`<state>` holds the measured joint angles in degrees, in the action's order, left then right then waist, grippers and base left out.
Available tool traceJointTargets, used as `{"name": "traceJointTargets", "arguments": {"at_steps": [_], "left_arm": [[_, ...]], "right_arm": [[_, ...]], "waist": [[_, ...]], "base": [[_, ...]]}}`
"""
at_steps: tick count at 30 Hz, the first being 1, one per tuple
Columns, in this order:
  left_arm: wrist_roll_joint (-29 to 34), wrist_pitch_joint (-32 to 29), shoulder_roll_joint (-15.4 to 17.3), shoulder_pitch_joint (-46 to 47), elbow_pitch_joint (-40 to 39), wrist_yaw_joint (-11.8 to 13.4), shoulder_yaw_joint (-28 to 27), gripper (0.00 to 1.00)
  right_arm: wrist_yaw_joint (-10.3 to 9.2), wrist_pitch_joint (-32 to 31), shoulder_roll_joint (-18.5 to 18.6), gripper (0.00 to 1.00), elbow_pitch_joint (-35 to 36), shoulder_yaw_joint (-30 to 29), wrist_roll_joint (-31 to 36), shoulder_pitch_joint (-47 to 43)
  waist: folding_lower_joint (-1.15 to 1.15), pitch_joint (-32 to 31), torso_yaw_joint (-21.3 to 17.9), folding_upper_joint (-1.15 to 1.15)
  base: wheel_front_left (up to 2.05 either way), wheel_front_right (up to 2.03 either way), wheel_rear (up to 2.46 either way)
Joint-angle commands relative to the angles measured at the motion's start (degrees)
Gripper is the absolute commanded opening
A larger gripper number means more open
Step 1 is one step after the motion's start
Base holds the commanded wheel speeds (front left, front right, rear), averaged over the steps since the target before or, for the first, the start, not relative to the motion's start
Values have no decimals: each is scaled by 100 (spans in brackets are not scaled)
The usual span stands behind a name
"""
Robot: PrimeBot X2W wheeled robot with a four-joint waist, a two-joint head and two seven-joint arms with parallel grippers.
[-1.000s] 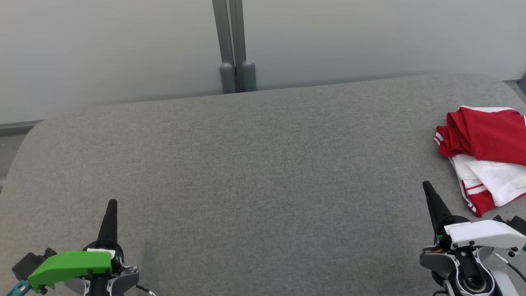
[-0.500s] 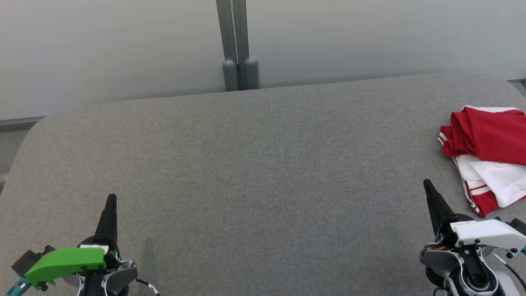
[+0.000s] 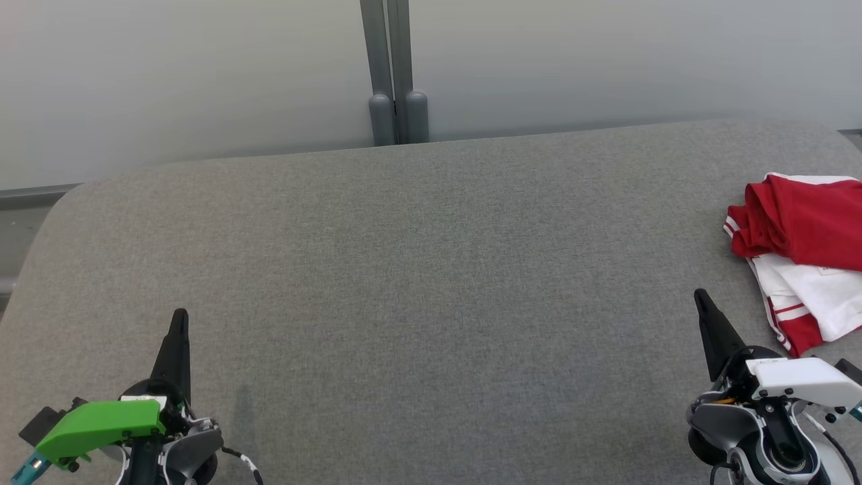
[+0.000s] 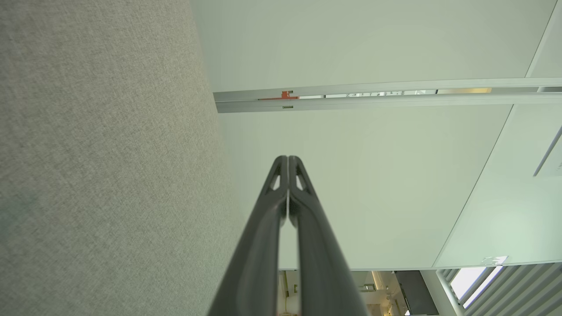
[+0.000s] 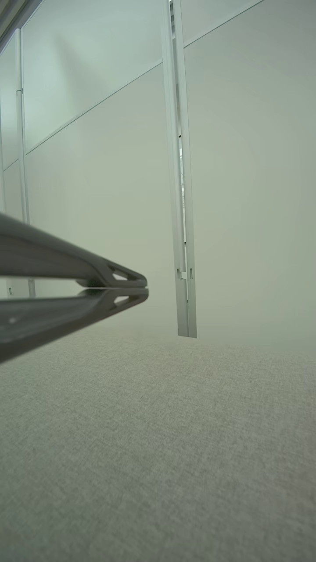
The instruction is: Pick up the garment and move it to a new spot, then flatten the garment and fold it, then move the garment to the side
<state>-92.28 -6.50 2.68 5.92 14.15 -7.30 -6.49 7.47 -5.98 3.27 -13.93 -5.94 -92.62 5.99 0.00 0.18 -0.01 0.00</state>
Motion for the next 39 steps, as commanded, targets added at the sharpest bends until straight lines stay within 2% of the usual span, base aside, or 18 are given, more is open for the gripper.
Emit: {"name": "traceJointTargets", "arguments": {"at_steps": [1,39], "left_arm": [[-18,-27,37,67,-12,-38,-18,0],[-19,-25,37,66,-14,-38,-17,0]], "right_arm": [[4,-29,-2,0,-15,-17,-44,33],[4,-53,-19,0,-15,-44,-4,37]], "waist": [[0,0,1,0],[0,0,1,0]], "base": [[0,0,0],[0,0,0]]}}
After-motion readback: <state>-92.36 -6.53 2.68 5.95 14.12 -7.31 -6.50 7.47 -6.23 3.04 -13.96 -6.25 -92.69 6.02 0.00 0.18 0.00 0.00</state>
